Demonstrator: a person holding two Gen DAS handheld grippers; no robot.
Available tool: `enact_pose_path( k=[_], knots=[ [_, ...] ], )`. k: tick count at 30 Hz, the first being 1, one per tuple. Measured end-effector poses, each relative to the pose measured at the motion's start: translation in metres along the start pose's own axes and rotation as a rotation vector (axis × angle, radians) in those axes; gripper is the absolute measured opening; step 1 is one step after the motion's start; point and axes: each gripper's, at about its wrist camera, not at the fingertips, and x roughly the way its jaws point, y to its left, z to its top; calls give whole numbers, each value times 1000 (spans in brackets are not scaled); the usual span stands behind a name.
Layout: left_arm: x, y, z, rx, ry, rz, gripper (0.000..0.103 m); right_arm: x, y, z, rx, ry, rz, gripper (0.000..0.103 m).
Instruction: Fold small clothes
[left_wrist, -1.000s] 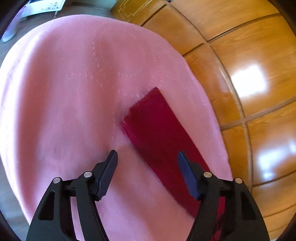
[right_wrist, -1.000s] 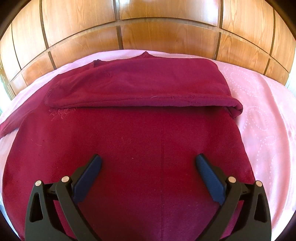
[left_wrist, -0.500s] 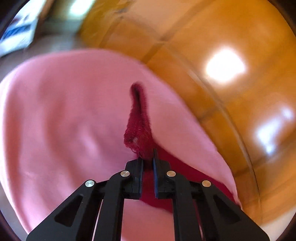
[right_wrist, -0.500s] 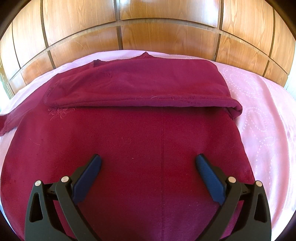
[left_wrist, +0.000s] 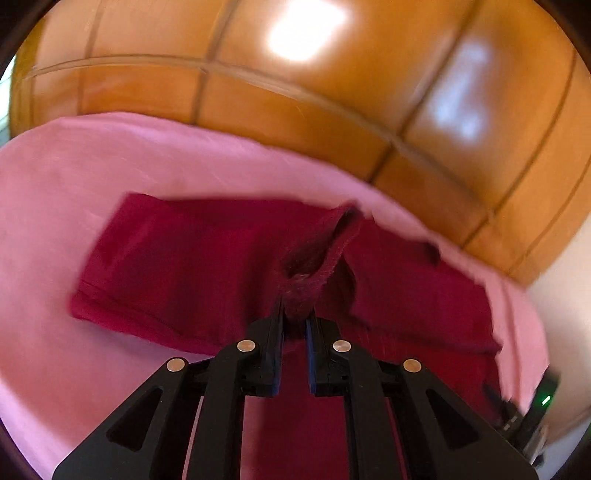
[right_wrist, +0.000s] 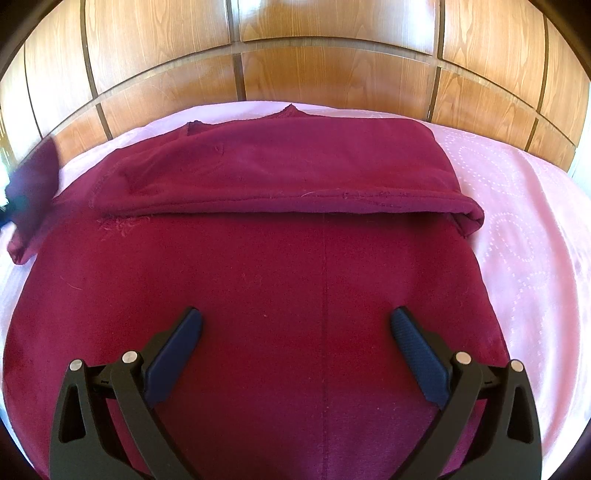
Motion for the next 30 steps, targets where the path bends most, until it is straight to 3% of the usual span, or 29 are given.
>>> enact_pose_path(
  k=[1, 3, 5, 13, 16, 17, 18, 20, 22, 25, 27, 28, 30],
  knots=[
    [5, -6, -5, 17, 15, 12, 9, 0, 0, 0, -1, -1, 0, 101],
    [11, -16, -18, 50, 43, 30, 28, 0, -1, 0, 0, -1, 2, 101],
    [5, -22, -29, 69, 24, 51, 57, 0, 0, 0, 2, -2, 2, 101],
    [-24, -21, -76, 73, -28, 58, 59, -3, 0, 11, -2, 45, 26, 101],
    [-25, -23, -91, 100, -36, 59, 59, -12, 7, 31, 51, 60, 229, 99],
    [-26, -23, -95, 112, -34, 59, 59, -13, 11, 36, 68, 69, 299, 93],
    [-26, -22, -100, 119, -34, 57, 59, -9, 21, 45, 95, 112, 439, 89],
    [-21, -23, -105, 129, -31, 55, 59, 2, 42, 58, 133, 187, 628, 87],
    [-17, -24, -106, 134, -35, 53, 59, 18, 70, 70, 144, 267, 755, 87],
    [-15, -21, -106, 130, -32, 40, 59, 47, 109, 86, 153, 352, 799, 87],
    [-14, -20, -107, 129, -30, 31, 59, 62, 126, 95, 151, 364, 755, 87],
    [-14, -20, -108, 130, -30, 29, 59, 68, 132, 97, 152, 381, 753, 84],
    [-12, -20, -108, 130, -32, 26, 60, 82, 148, 100, 130, 418, 724, 49]
  ],
)
